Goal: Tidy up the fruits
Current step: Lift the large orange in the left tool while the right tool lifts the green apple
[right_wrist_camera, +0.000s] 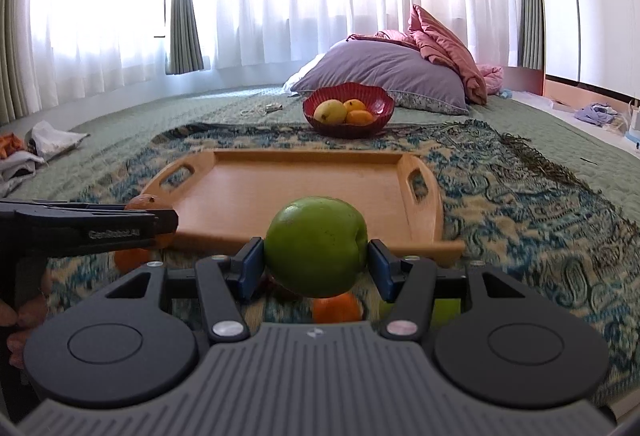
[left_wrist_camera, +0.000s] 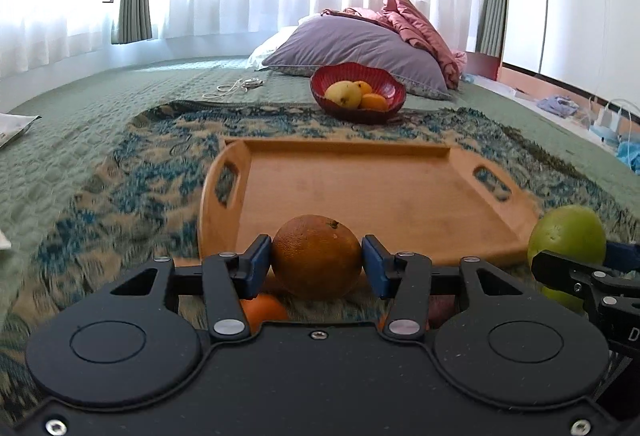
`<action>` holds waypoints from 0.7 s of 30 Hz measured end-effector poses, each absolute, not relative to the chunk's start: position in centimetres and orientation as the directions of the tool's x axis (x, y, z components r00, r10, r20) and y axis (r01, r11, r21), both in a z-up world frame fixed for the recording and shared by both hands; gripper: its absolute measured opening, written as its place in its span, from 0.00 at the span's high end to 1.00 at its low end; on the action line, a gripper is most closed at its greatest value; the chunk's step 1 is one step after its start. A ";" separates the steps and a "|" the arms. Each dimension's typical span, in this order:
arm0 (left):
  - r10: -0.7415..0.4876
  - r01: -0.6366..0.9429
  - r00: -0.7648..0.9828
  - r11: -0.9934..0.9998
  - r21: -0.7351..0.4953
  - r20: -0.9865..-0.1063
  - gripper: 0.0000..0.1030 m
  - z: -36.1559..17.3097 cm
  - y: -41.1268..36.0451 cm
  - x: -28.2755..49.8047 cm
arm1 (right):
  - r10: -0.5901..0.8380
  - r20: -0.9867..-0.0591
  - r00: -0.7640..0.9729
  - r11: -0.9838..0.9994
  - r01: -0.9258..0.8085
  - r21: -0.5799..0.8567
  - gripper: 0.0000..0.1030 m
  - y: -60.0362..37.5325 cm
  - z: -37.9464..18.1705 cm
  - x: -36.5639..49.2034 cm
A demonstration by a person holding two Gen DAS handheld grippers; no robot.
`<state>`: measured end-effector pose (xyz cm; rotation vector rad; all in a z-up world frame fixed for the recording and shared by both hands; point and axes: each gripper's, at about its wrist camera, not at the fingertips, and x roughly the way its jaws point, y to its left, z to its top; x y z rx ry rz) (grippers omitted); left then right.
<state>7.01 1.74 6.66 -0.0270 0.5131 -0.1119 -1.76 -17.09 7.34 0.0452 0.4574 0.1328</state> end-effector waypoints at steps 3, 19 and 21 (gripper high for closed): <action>-0.122 0.101 0.857 0.993 -0.069 -0.501 0.54 8.2 2.2 8.7 | 0.149 -0.444 0.883 0.988 -0.115 0.102 0.43 -17.7 8.3 -0.1; -0.134 0.090 0.790 0.991 -0.103 -0.598 0.54 8.4 2.6 19.5 | 0.168 -0.585 0.793 0.981 -0.078 0.176 0.43 -19.8 10.0 14.1; -0.135 0.085 0.776 0.990 -0.110 -0.616 0.54 7.9 2.5 20.6 | 0.173 -0.609 0.774 0.979 -0.068 0.193 0.43 -20.1 9.4 15.5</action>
